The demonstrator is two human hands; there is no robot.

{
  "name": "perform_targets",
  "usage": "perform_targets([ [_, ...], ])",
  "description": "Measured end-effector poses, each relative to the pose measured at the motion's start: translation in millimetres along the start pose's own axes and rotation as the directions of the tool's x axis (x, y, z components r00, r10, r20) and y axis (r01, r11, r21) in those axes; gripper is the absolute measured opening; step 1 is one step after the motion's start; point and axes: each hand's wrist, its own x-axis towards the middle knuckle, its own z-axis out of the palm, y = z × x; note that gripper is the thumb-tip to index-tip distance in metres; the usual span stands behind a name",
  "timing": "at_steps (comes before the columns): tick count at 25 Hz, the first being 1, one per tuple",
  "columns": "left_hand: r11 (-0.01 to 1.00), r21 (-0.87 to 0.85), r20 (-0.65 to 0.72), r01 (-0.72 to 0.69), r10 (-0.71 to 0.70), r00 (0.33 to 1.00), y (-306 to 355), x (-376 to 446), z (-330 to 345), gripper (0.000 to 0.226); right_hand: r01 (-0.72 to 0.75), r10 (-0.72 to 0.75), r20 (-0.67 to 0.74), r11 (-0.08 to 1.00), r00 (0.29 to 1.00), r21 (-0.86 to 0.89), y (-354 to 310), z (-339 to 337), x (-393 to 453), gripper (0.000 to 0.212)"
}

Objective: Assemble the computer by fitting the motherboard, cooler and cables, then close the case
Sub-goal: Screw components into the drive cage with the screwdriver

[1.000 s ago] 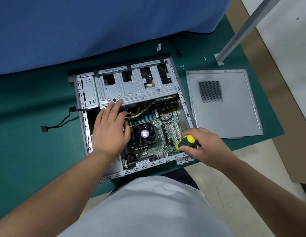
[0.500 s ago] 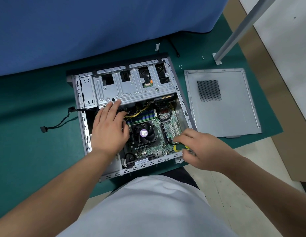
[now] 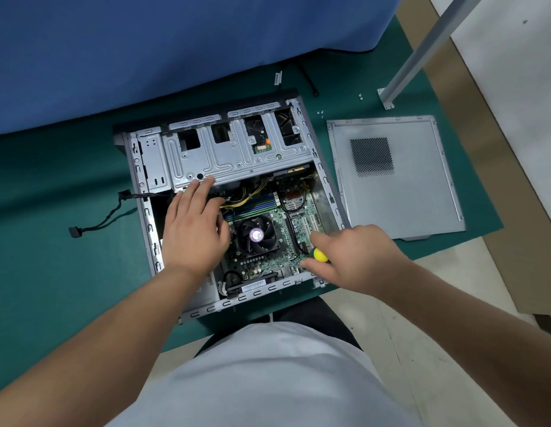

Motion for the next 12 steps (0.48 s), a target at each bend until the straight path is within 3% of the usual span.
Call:
perform_targets([
  [2,1.0,0.007,0.005,-0.001,0.001,1.0,-1,1,1,0.034,-0.063,0.062,-0.012,0.997,0.998,-0.047,-9,-1,6,0.063],
  [3,1.0,0.01,0.01,0.001,-0.001,1.0,-1,1,1,0.033,-0.023,0.023,-0.007,1.0,1.0,-0.008,-9,0,7,0.063],
  [6,1.0,0.019,0.016,0.0,0.0,1.0,-2,1,2,0.032,0.235,-0.255,0.068,0.946,0.964,0.223,5,-7,6,0.041],
  [8,1.0,0.017,0.01,-0.002,0.002,1.0,-2,2,3,0.031,0.272,-0.317,0.128,0.92,0.94,0.283,12,-9,7,0.039],
  [10,1.0,0.009,0.004,0.0,0.0,1.0,-2,1,3,0.03,0.204,-0.214,0.082,0.972,0.973,0.118,6,-6,9,0.028],
  [12,1.0,0.008,0.007,0.007,-0.007,1.0,-2,1,3,0.03,0.08,-0.079,0.021,0.996,0.997,-0.043,-2,-2,12,0.045],
])
